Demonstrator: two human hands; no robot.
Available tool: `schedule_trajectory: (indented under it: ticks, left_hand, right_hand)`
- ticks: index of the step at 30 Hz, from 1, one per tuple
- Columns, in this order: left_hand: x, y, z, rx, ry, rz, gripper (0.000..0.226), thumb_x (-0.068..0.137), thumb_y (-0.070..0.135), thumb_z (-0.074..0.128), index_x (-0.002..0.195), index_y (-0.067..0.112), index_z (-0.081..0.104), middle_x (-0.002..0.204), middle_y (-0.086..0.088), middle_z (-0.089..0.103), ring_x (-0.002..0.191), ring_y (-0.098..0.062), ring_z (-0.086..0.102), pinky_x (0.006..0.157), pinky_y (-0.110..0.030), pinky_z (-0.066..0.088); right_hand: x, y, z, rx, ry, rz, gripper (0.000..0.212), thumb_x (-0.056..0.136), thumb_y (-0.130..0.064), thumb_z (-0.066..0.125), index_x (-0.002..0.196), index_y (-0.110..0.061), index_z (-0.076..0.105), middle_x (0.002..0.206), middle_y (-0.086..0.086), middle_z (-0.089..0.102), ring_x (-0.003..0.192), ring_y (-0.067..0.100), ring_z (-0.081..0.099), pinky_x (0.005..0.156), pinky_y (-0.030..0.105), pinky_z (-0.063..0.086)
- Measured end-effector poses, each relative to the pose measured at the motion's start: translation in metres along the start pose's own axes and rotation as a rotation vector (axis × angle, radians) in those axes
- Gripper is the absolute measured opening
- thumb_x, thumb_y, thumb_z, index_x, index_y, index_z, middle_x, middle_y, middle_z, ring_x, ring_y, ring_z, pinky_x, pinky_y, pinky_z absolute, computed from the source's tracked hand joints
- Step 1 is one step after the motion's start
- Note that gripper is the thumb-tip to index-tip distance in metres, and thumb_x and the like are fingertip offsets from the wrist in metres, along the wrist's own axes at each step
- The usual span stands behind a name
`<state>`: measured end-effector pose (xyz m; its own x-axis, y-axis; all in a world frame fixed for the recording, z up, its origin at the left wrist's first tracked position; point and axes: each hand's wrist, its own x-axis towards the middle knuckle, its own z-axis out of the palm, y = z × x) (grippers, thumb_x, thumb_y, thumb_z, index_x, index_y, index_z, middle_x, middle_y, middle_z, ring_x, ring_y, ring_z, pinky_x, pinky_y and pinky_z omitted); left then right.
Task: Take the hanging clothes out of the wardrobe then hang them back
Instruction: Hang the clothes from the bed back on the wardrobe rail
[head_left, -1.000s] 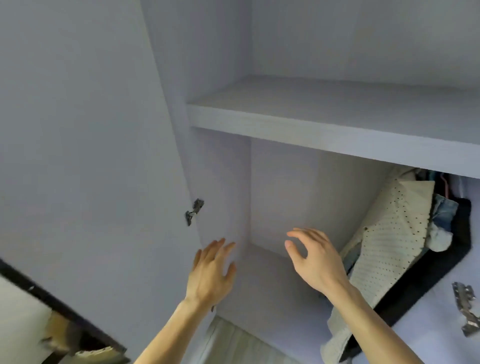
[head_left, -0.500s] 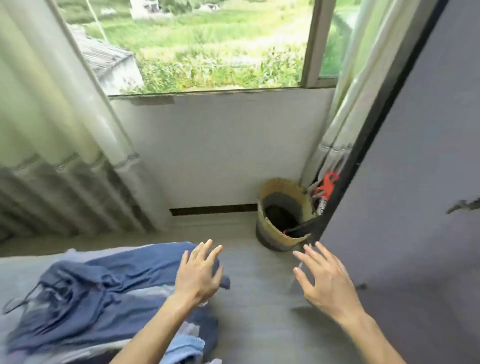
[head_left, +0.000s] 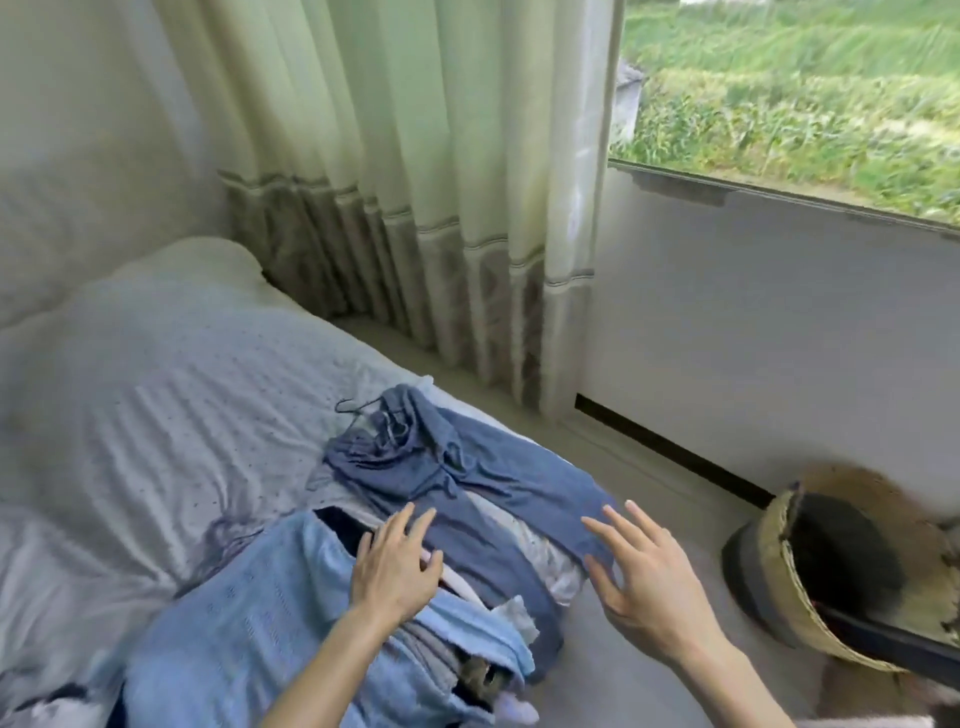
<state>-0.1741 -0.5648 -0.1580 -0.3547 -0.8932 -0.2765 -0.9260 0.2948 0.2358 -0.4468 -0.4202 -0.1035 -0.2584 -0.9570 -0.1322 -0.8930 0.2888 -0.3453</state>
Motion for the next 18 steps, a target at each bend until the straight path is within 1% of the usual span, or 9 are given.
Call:
schedule_trajectory:
  ticks: [2, 4, 5, 6, 8, 10, 13, 18]
  left_hand:
    - [-0.007, -0.009, 0.005, -0.034, 0.004, -0.068, 0.062, 0.098, 0.047, 0.041, 0.155, 0.034, 0.023, 0.164, 0.003, 0.019, 0.149, -0.018, 0.019, 0.121, -0.043, 0.018]
    - [-0.013, -0.015, 0.013, -0.038, 0.0, -0.111, 0.062, 0.098, 0.045, 0.042, 0.155, 0.032, 0.024, 0.163, 0.003, 0.022, 0.149, -0.017, 0.021, 0.121, -0.043, 0.019]
    - [-0.015, -0.018, 0.017, -0.047, -0.009, -0.136, 0.061, 0.098, 0.046, 0.042, 0.155, 0.032, 0.024, 0.163, 0.003, 0.021, 0.149, -0.017, 0.022, 0.121, -0.043, 0.019]
    - [-0.018, -0.019, 0.02, -0.059, -0.019, -0.164, 0.061, 0.099, 0.046, 0.042, 0.155, 0.033, 0.023, 0.164, 0.003, 0.02, 0.149, -0.018, 0.021, 0.122, -0.043, 0.019]
    - [-0.019, -0.024, 0.028, -0.07, -0.041, -0.208, 0.061, 0.099, 0.048, 0.041, 0.156, 0.034, 0.021, 0.164, 0.003, 0.017, 0.15, -0.019, 0.019, 0.123, -0.043, 0.017]
    - [-0.016, -0.032, 0.036, -0.082, -0.064, -0.243, 0.062, 0.099, 0.048, 0.041, 0.156, 0.034, 0.021, 0.165, 0.002, 0.016, 0.15, -0.018, 0.018, 0.123, -0.044, 0.016]
    - [-0.001, -0.045, 0.048, -0.106, -0.115, -0.275, 0.062, 0.099, 0.048, 0.042, 0.156, 0.034, 0.021, 0.165, 0.0, 0.017, 0.151, -0.019, 0.017, 0.123, -0.047, 0.016]
    - [0.051, -0.079, 0.064, -0.131, -0.217, -0.285, 0.062, 0.098, 0.045, 0.044, 0.155, 0.033, 0.023, 0.164, -0.001, 0.017, 0.15, -0.022, 0.02, 0.121, -0.047, 0.019]
  right_hand:
    - [0.011, -0.004, 0.007, -0.009, -0.037, -0.055, 0.051, 0.1, -0.058, 0.031, 0.149, -0.044, 0.034, 0.162, -0.014, 0.024, 0.153, 0.014, 0.005, 0.122, 0.035, 0.014]
    - [0.02, -0.007, 0.015, -0.019, -0.044, -0.104, 0.055, 0.097, -0.06, 0.024, 0.146, -0.041, 0.041, 0.159, -0.01, 0.033, 0.153, 0.017, 0.013, 0.12, 0.038, 0.022]
    - [0.024, -0.008, 0.018, -0.022, -0.057, -0.118, 0.056, 0.096, -0.06, 0.024, 0.145, -0.04, 0.043, 0.157, -0.009, 0.037, 0.152, 0.018, 0.016, 0.119, 0.039, 0.025]
    - [0.029, -0.008, 0.022, -0.036, -0.087, -0.131, 0.055, 0.097, -0.06, 0.027, 0.146, -0.04, 0.043, 0.158, -0.008, 0.036, 0.152, 0.018, 0.016, 0.119, 0.039, 0.026]
    - [0.038, -0.012, 0.03, -0.053, -0.141, -0.15, 0.054, 0.098, -0.059, 0.029, 0.148, -0.041, 0.038, 0.16, -0.01, 0.031, 0.153, 0.018, 0.011, 0.12, 0.038, 0.024]
    - [0.05, -0.017, 0.037, -0.061, -0.17, -0.17, 0.054, 0.098, -0.059, 0.027, 0.148, -0.041, 0.038, 0.16, -0.01, 0.031, 0.153, 0.018, 0.011, 0.12, 0.039, 0.024]
    - [0.072, -0.027, 0.048, -0.108, -0.258, -0.19, 0.051, 0.102, -0.055, 0.031, 0.15, -0.042, 0.029, 0.163, -0.012, 0.022, 0.154, 0.017, 0.004, 0.121, 0.036, 0.019]
    - [0.127, -0.048, 0.079, -0.175, -0.367, -0.175, 0.05, 0.103, -0.053, 0.03, 0.152, -0.04, 0.027, 0.163, -0.011, 0.021, 0.154, 0.018, 0.005, 0.119, 0.035, 0.018]
